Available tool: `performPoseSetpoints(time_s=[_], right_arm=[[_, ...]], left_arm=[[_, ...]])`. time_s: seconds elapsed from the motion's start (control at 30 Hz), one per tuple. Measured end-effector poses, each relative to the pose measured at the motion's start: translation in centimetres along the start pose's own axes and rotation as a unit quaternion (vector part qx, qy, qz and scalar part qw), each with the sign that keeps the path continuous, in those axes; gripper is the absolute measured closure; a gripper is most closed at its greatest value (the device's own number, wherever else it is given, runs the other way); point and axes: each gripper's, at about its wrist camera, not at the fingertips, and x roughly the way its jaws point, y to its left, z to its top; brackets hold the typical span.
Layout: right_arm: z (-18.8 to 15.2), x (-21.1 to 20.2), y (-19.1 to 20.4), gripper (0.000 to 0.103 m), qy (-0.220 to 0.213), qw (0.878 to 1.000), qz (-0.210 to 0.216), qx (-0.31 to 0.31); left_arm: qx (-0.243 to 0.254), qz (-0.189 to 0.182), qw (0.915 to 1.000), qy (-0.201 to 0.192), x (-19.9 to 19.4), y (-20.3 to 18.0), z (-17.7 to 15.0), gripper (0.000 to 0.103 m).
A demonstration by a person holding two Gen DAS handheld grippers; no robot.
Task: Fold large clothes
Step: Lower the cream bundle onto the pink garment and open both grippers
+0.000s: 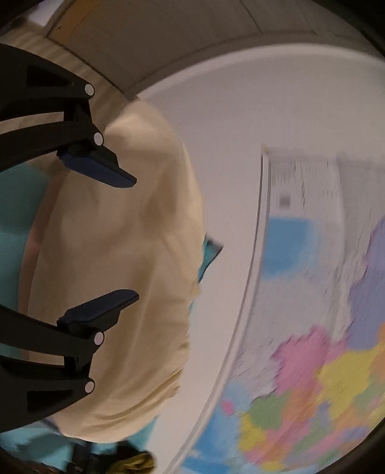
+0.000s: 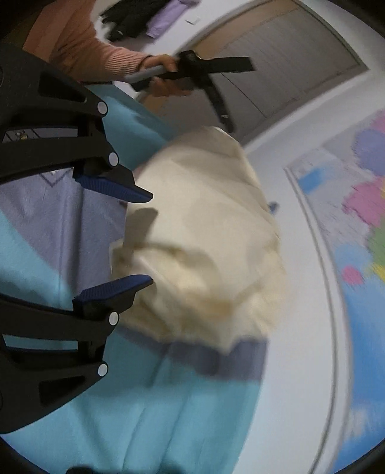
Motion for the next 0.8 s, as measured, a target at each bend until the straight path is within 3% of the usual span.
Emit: performPoseSetpoints(time_s=[0.13, 0.23, 0.33, 0.37, 0.5, 0.57, 0.63, 0.73, 0.8], right_arm=[[-0.2, 0.3, -2.5, 0.050, 0.003, 0.999, -0.029, 0.042], [-0.7, 2.2, -4.2, 0.051, 0.028, 0.997, 0.010, 0.078], [-1.2, 2.2, -3.8, 0.086, 0.024, 0.998, 0.020, 0.057], [-1.0, 1.6, -3.5, 0.091, 0.012, 0.999, 0.008, 0.043], [-0.3, -2.3, -4.1, 0.091, -0.047, 0.998, -0.009, 0.052], [-0.5, -2.6, -4.3, 0.089, -0.030, 0.997, -0.028, 0.058], [-0.3, -3.3, -3.7, 0.083, -0.040, 0.997, -0.039, 0.054], [0.3, -4.6, -1.7, 0.065, -0.077, 0.996, -0.035, 0.040], [0.9, -4.4, 0.1, 0.063, -0.082, 0.996, -0.022, 0.018]], left_arm=[[0.016, -0.015, 0.9992, 0.034, 2.5, -2.0, -1.2, 0.034], [0.008, -0.014, 0.9991, 0.040, 3.6, -2.0, -1.7, 0.034], [0.006, -0.011, 0.9989, 0.045, 3.8, -1.9, -2.0, 0.032], [0.010, -0.008, 0.9988, 0.047, 3.9, -1.8, -2.0, 0.032], [0.013, 0.011, 0.9985, 0.052, 4.5, -1.9, -2.1, 0.032], [0.012, 0.018, 0.9987, 0.045, 3.7, -2.1, -2.2, 0.033], [0.008, 0.025, 0.9989, 0.039, 2.9, -2.4, -2.3, 0.034], [0.013, 0.019, 0.9994, 0.024, 1.3, -3.3, -2.7, 0.033], [0.024, 0.020, 0.9994, 0.015, 0.3, -4.1, -2.9, 0.032]])
